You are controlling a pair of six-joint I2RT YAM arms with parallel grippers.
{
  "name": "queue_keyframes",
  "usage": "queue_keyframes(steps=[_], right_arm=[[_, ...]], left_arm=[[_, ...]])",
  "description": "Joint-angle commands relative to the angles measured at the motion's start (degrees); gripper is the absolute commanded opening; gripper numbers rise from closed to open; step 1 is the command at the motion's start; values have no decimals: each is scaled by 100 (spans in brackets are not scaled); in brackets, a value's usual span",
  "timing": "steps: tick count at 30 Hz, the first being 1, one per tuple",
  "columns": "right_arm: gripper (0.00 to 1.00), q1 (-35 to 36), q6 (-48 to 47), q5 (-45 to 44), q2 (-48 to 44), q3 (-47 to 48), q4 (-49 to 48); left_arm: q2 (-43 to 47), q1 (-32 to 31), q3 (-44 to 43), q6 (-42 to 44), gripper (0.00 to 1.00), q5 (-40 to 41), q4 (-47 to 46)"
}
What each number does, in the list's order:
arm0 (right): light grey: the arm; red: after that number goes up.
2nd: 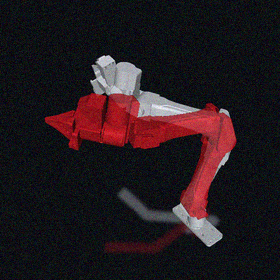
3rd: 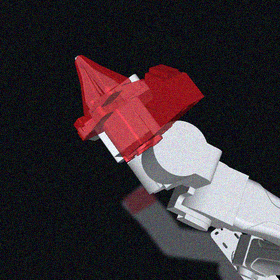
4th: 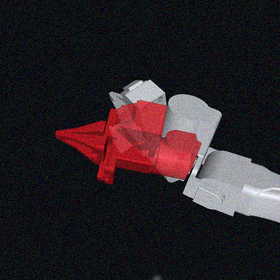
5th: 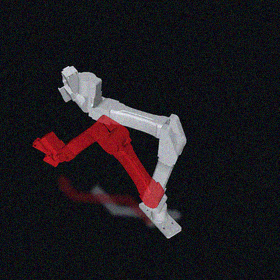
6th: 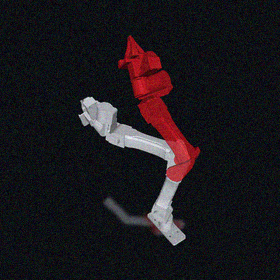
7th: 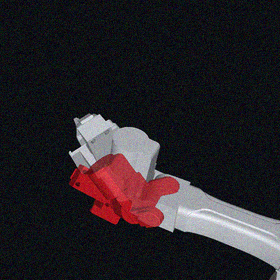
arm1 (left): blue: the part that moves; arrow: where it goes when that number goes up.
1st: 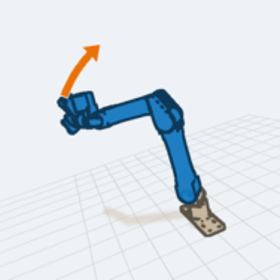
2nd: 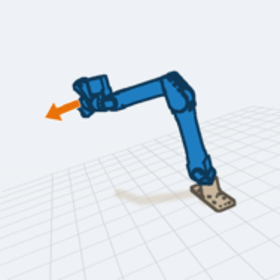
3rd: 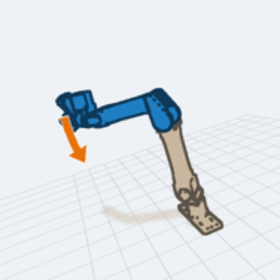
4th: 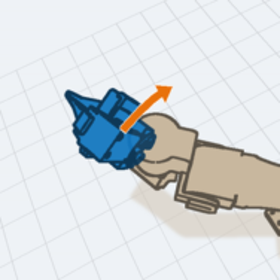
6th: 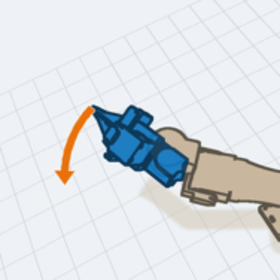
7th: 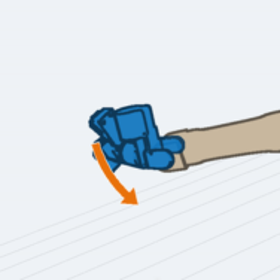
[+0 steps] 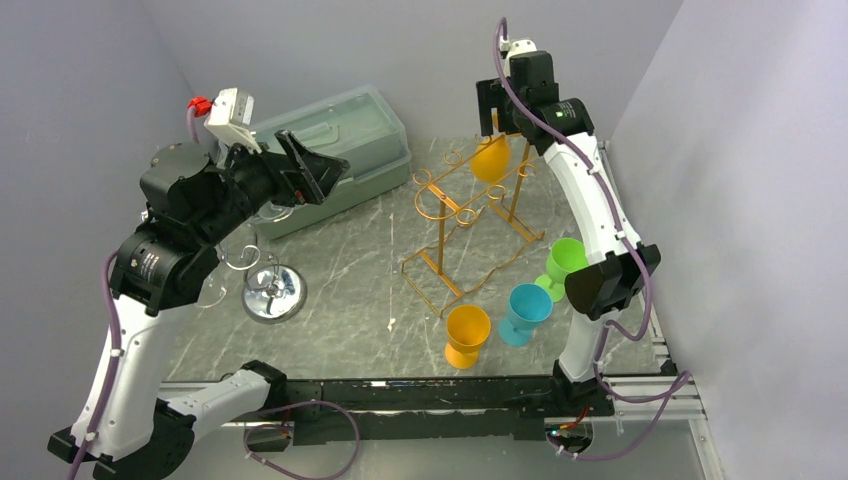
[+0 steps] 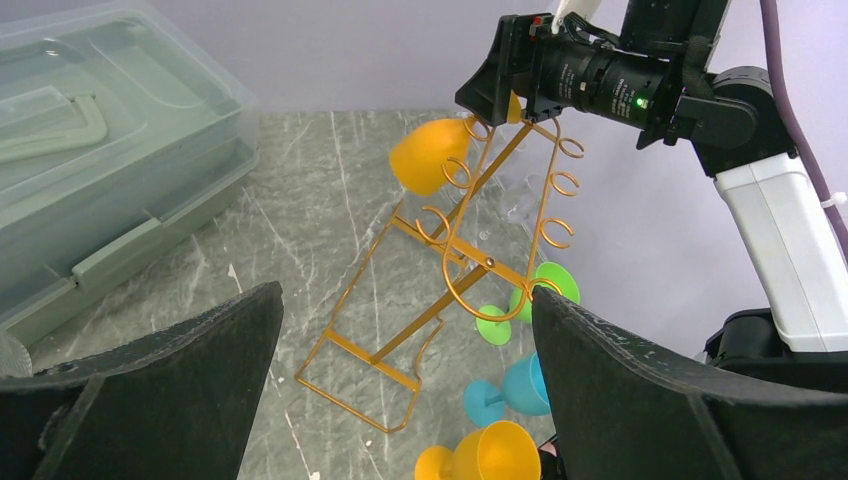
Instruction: Take the wine glass off the wine glass rack
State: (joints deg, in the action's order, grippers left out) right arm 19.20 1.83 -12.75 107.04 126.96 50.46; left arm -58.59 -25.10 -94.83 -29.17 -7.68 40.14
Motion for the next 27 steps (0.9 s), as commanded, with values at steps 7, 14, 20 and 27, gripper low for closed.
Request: queue_keyframes(steps=[7,14,20,27], right_arm=[[82,-22,-34,-182,-181,-196,-223],[66,-22,12,-197,-219,-155,-287],[59,-26,93,-243,-283,-37,-379],[58,-18,201,-178,-279,134,-473]], left_arm=[[23,-3,69,69,99,-48,-269],[14,-3,78,69,99,-47,-287],[-16,-3,53,78,99,-65,-296],[-89,-3,-42,104,99,-58,-298]])
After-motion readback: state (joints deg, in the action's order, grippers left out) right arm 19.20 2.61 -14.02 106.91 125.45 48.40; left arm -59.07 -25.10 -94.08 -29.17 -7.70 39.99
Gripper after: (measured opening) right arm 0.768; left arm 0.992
